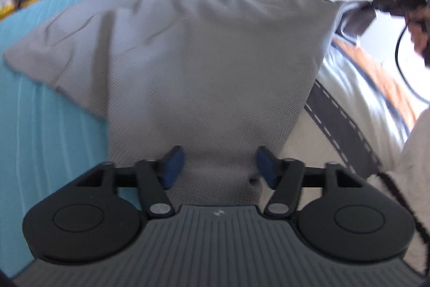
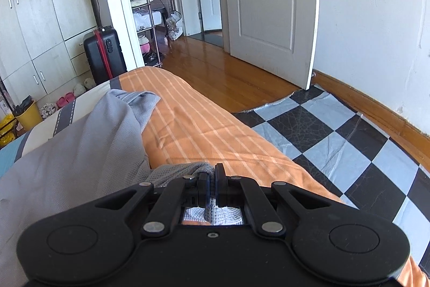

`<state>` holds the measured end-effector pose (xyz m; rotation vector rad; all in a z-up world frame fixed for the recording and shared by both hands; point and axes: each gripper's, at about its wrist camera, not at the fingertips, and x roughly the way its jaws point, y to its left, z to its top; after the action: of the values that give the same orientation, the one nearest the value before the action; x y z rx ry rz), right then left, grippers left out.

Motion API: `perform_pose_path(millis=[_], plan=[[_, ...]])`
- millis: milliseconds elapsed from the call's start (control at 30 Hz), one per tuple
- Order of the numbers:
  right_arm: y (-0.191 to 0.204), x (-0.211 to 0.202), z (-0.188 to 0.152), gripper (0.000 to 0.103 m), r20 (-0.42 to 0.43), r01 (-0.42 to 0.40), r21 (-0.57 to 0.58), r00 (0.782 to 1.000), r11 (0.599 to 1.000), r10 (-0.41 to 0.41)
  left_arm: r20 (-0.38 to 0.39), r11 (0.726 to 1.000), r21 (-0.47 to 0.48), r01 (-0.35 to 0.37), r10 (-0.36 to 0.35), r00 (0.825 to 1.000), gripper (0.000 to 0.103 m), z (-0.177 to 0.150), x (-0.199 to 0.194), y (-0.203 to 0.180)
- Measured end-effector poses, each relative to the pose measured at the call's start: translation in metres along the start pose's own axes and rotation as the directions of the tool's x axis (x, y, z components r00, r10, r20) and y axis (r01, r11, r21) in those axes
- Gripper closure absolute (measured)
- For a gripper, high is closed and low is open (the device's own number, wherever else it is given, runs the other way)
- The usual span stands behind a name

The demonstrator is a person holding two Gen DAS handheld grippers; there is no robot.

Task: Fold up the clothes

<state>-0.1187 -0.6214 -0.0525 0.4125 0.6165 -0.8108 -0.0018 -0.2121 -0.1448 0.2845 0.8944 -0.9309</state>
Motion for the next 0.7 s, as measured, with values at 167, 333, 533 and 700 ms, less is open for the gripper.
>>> perform_pose_path(millis=[167,333,533,700], plan=[[-0.001,0.0,-0.002,0.1,-0.014,0.001,-0.005,1.0,1.0,-0.001,0.053,0.986,0.132,-0.101,0.094,0.994,0.099,0.005,-0.003,-0.017],[0.0,-0.021,0.002,0.1,0.022,-0.064,-0.007,0.998,0.998,0.064,0.199,0.95,0.143,-0.277,0.247,0.949,0.1,0.001,-0.048,-0.02],[0.009,-0.078,-0.023,0.099,-0.101,-0.279,-0.06,0.957,0.958,0.273,0.259,0.967,0.013,-0.256,0.244,0.935,0.103,-0.002,-0.141,-0.003],[0.012,-0.064,-0.034,0.098,-0.232,-0.352,-0.026,0.912,0.935,0.337,0.039,0.935,-0.027,-0.355,0.356,0.934,0.103,-0.015,-0.106,0.03]])
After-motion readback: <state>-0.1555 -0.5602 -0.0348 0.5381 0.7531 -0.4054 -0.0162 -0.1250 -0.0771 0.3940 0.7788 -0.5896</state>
